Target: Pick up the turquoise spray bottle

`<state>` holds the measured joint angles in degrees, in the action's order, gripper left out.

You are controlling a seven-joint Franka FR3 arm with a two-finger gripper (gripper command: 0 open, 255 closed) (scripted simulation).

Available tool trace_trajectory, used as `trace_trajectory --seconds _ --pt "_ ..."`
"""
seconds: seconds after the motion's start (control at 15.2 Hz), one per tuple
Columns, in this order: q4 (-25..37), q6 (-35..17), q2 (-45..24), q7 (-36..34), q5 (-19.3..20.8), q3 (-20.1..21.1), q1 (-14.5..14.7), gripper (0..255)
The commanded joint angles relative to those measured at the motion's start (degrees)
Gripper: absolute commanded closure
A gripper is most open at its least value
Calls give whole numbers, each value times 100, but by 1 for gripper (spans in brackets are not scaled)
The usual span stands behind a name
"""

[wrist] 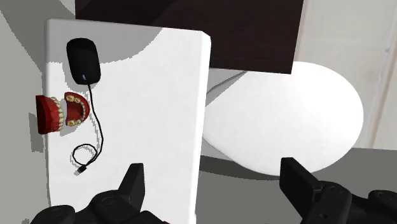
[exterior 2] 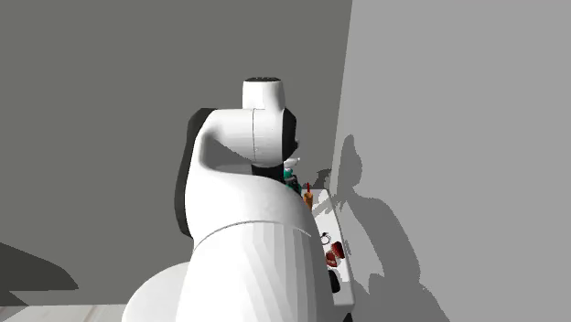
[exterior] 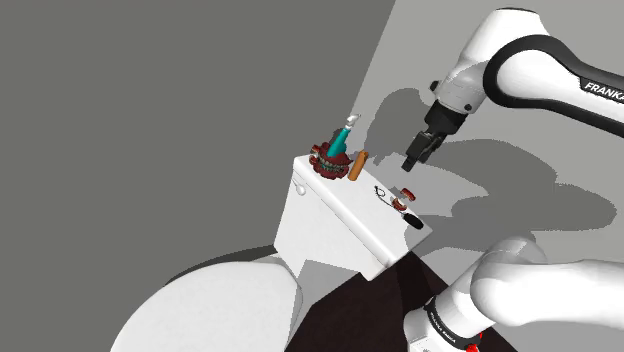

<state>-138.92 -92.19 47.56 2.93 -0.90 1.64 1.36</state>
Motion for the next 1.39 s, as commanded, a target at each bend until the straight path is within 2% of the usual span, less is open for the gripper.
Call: trace_trajectory --seconds 0.0,0.26,0.59,0.99,1.32 --pt "0 0 0 0 0 0 0 0" --pt "510 -420 -878 -1252 -199 467 -333 0" --pt "1343 -768 -2013 -2798 -206 932 -788 0" --pt "2554 -899 -3362 -4628 84 1269 -1259 0" --pt "3685 -778 -4432 -6068 443 1327 -1506 0"
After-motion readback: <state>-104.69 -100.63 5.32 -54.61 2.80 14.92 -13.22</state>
